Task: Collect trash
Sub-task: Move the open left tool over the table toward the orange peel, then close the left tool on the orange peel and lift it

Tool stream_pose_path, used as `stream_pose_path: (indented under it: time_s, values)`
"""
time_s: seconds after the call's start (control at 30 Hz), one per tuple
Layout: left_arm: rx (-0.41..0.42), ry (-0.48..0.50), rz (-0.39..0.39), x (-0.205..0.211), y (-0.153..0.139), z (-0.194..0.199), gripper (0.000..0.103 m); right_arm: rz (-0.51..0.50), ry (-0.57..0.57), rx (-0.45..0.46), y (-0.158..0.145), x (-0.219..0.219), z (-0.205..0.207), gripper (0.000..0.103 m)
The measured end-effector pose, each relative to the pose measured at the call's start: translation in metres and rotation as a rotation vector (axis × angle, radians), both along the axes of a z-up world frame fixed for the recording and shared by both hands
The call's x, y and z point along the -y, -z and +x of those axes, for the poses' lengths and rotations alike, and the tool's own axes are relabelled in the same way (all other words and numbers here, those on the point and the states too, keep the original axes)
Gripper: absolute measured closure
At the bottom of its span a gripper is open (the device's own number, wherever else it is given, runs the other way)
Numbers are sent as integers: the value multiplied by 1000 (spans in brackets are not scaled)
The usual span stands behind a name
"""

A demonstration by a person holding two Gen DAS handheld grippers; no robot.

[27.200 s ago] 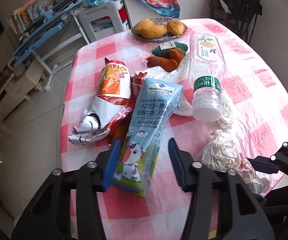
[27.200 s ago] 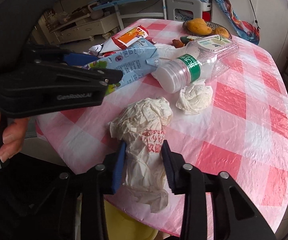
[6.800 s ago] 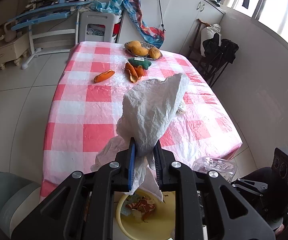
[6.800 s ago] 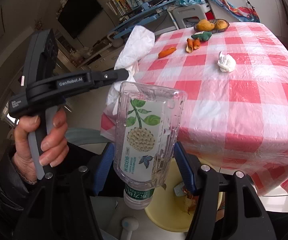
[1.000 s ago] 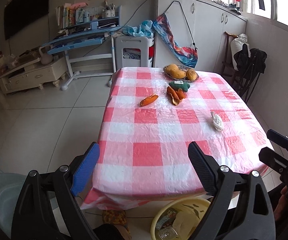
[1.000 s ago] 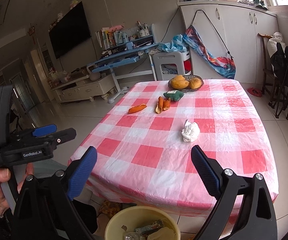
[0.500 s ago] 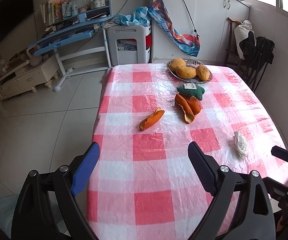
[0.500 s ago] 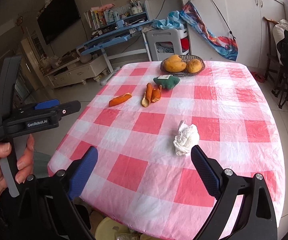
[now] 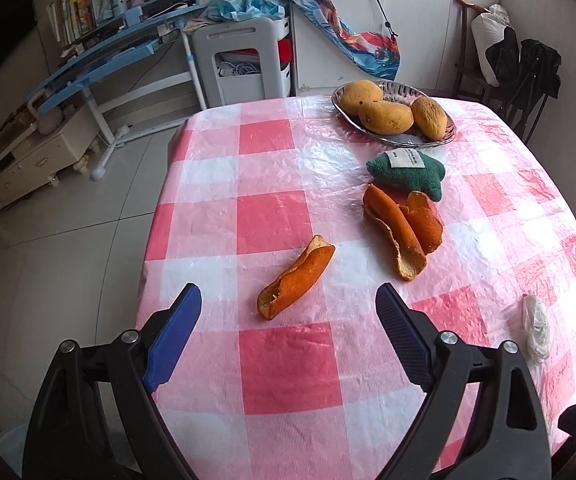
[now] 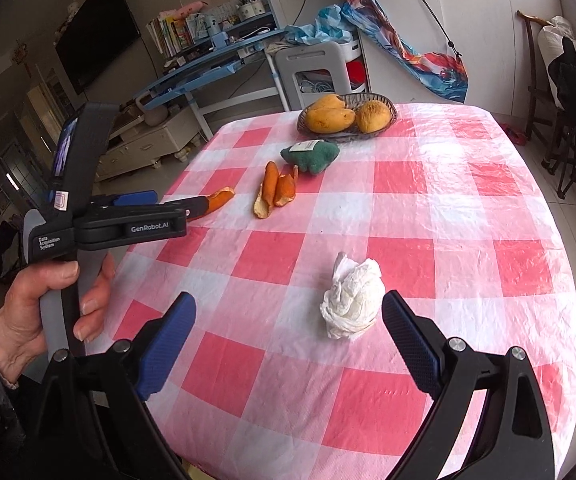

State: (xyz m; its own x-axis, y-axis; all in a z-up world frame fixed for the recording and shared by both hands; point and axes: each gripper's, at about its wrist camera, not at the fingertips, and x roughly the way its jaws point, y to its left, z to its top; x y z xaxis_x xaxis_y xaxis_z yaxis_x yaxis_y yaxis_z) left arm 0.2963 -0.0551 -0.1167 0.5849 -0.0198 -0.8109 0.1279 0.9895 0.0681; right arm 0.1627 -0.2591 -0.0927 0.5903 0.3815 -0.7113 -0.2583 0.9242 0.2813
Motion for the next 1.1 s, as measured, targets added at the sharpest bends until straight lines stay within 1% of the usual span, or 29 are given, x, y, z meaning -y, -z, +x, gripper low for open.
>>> stream_pose_path:
  time_s: [0.03, 0.2, 0.3, 0.47, 0.53, 0.6, 0.67, 0.73, 0.77, 0.83, 0.87, 0.9, 0.93, 1.1]
  values:
    - [-7, 1, 0, 1, 3, 4, 21, -3, 2, -6, 2, 0, 2, 12]
    - [-6, 11, 3, 4, 5, 9, 22, -2, 13, -24, 7, 4, 4, 13]
    - [-15, 10, 4, 1, 8, 13, 24, -5, 19, -29, 9, 5, 5, 13]
    - [-45, -2, -24, -6, 15, 17, 29, -9, 22, -32, 10, 4, 6, 14]
    - [-53, -4, -37, -8, 17, 18, 34, -11, 21, -33, 11, 3, 6, 14]
    - [-60, -5, -47, -9, 19, 19, 35, -11, 21, -34, 11, 3, 7, 14]
    - [-67, 2, -53, -8, 20, 19, 41, -11, 21, -33, 11, 3, 7, 14]
    - [-85, 19, -60, -5, 23, 20, 53, -9, 20, -33, 11, 3, 7, 14]
    - [-86, 23, -55, -5, 24, 20, 55, -8, 19, -34, 11, 2, 7, 14]
    - [-84, 39, -51, -2, 23, 19, 74, -7, 16, -33, 12, 1, 7, 14]
    - [-88, 45, -58, -2, 23, 19, 78, -8, 15, -32, 12, 0, 7, 14]
    - [-95, 53, -72, -2, 23, 18, 85, -7, 14, -31, 12, -1, 8, 14]
    - [-100, 60, -79, -1, 22, 18, 89, -8, 14, -32, 13, -1, 8, 14]
    - [-100, 94, -69, 5, 19, 11, 89, -15, 21, -39, 15, 1, 9, 14]
